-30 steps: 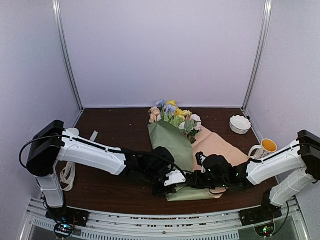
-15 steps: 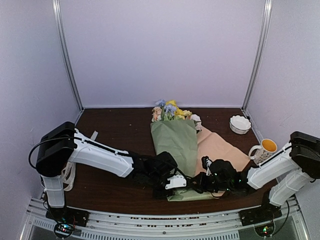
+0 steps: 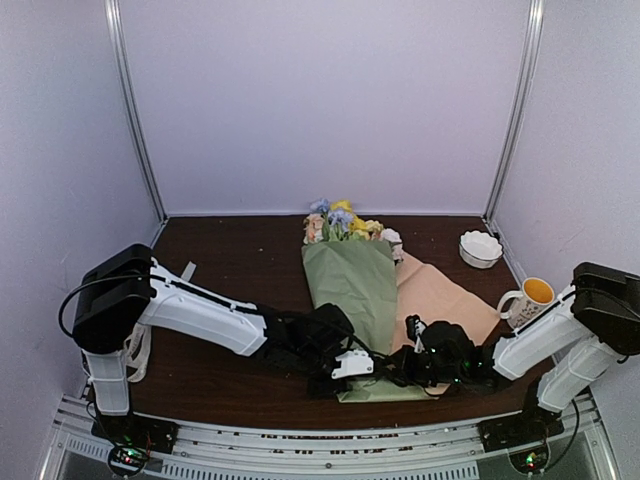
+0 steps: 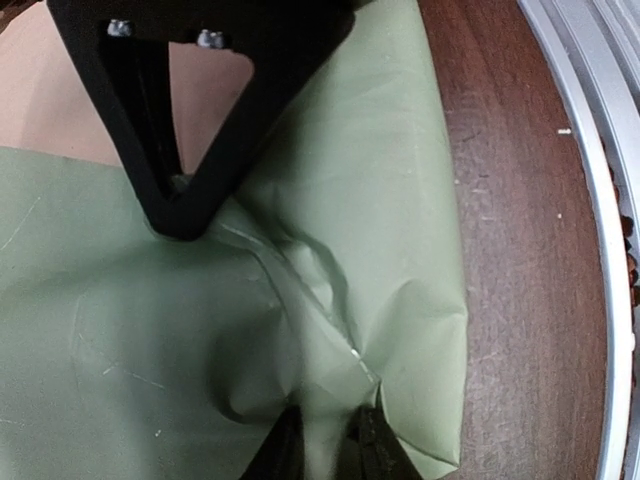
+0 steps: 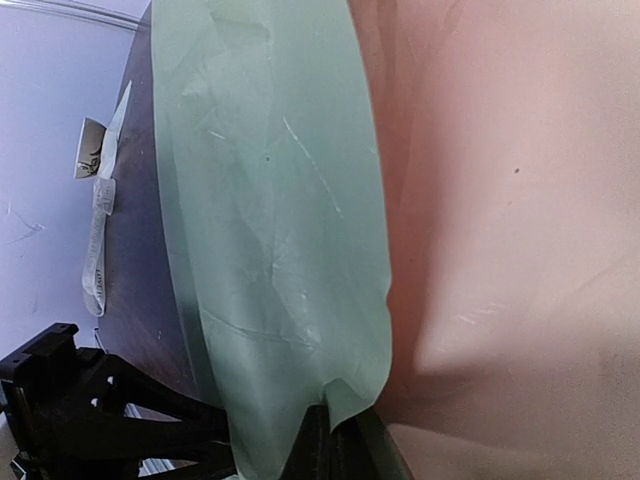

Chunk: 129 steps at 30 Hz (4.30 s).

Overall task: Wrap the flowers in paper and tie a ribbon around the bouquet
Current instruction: Pass from the right arm to the left, then pass from the left arm to the right

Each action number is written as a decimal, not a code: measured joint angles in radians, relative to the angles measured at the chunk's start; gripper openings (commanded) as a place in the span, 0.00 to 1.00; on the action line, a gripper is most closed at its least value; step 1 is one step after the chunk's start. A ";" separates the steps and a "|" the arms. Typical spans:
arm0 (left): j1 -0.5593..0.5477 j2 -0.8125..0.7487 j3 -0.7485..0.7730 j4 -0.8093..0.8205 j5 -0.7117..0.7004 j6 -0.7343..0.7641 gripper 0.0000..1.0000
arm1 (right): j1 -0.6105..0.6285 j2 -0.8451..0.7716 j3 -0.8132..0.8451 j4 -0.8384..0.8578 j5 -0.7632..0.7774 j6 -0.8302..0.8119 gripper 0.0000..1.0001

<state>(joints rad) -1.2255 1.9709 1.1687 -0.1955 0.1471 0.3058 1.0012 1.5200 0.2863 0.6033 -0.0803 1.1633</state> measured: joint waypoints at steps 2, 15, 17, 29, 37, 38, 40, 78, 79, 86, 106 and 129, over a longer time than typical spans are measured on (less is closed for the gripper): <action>0.001 -0.005 -0.011 0.016 0.008 0.000 0.28 | -0.002 0.000 0.000 -0.001 -0.003 0.000 0.00; 0.021 -0.169 -0.028 -0.045 0.153 -0.011 0.28 | -0.010 -0.002 0.043 -0.086 -0.010 -0.023 0.01; 0.029 -0.161 0.005 -0.045 0.150 -0.017 0.27 | -0.010 -0.002 0.056 -0.107 -0.010 -0.033 0.03; 0.042 0.069 0.151 -0.072 0.080 -0.023 0.27 | -0.007 -0.048 0.112 -0.275 0.022 -0.067 0.18; 0.045 0.084 0.170 -0.075 0.101 -0.018 0.27 | -0.006 -0.227 0.187 -0.574 0.188 -0.126 0.43; 0.045 0.084 0.170 -0.075 0.102 -0.017 0.27 | -0.006 -0.268 0.204 -0.634 0.238 -0.135 0.46; 0.045 0.084 0.170 -0.075 0.105 -0.017 0.27 | -0.006 -0.351 0.251 -0.771 0.360 -0.143 0.53; 0.047 0.084 0.163 -0.061 0.121 -0.018 0.27 | 0.277 -0.553 0.147 -1.061 0.169 0.497 0.89; 0.047 0.084 0.163 -0.061 0.121 -0.018 0.27 | 0.278 -0.552 0.140 -1.044 0.166 0.518 0.89; 0.047 0.084 0.163 -0.061 0.122 -0.018 0.28 | 0.278 -0.489 0.099 -0.949 0.150 0.640 0.81; 0.054 0.084 0.163 -0.060 0.128 -0.016 0.28 | 0.270 -0.495 0.080 -1.015 0.213 0.778 0.55; 0.093 0.102 0.238 -0.094 0.138 -0.018 0.34 | 0.266 -0.408 0.139 -1.019 0.231 0.744 0.01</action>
<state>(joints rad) -1.1320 2.0727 1.4067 -0.2897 0.2855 0.2878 1.2671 1.1118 0.4255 -0.4156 0.1509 1.9072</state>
